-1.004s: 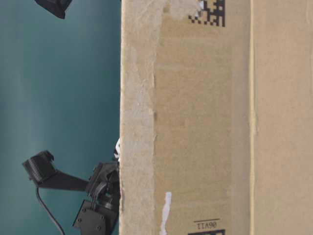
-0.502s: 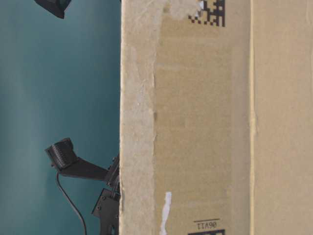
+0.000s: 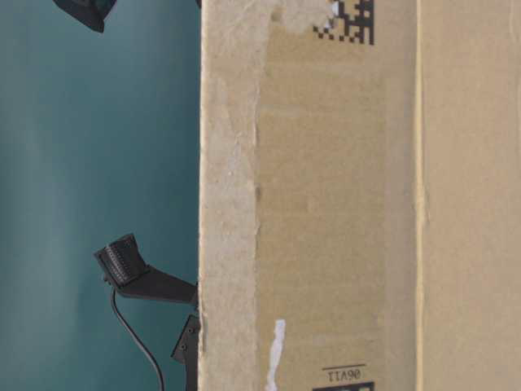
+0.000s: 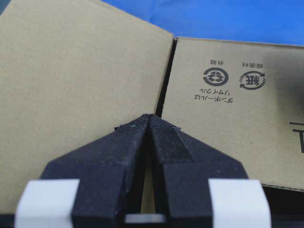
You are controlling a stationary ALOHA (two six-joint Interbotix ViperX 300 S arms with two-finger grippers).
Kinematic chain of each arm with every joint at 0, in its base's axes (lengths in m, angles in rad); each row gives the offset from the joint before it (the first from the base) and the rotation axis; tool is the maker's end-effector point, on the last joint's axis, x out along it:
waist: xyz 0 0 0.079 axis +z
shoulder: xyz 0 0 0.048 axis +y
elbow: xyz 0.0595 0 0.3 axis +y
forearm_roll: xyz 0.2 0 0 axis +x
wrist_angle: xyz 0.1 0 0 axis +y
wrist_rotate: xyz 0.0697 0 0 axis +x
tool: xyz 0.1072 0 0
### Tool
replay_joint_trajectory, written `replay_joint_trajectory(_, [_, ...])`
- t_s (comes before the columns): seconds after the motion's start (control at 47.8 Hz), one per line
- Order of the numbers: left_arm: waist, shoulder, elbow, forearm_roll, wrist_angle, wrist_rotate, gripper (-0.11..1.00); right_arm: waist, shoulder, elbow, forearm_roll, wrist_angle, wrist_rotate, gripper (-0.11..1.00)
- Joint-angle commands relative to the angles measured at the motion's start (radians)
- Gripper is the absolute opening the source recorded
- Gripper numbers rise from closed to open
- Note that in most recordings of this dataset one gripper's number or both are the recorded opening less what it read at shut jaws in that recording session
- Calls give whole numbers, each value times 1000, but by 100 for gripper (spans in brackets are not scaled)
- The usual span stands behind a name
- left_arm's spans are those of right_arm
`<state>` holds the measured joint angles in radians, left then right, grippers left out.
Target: Close the cardboard box.
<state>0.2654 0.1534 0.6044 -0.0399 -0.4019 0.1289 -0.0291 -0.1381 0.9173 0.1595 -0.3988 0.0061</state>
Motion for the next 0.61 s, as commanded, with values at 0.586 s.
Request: replay_joint_trajectory(0.586, [-3, -11, -3, 3, -5, -3, 0, 101, -313, -9, 2, 84, -2, 0])
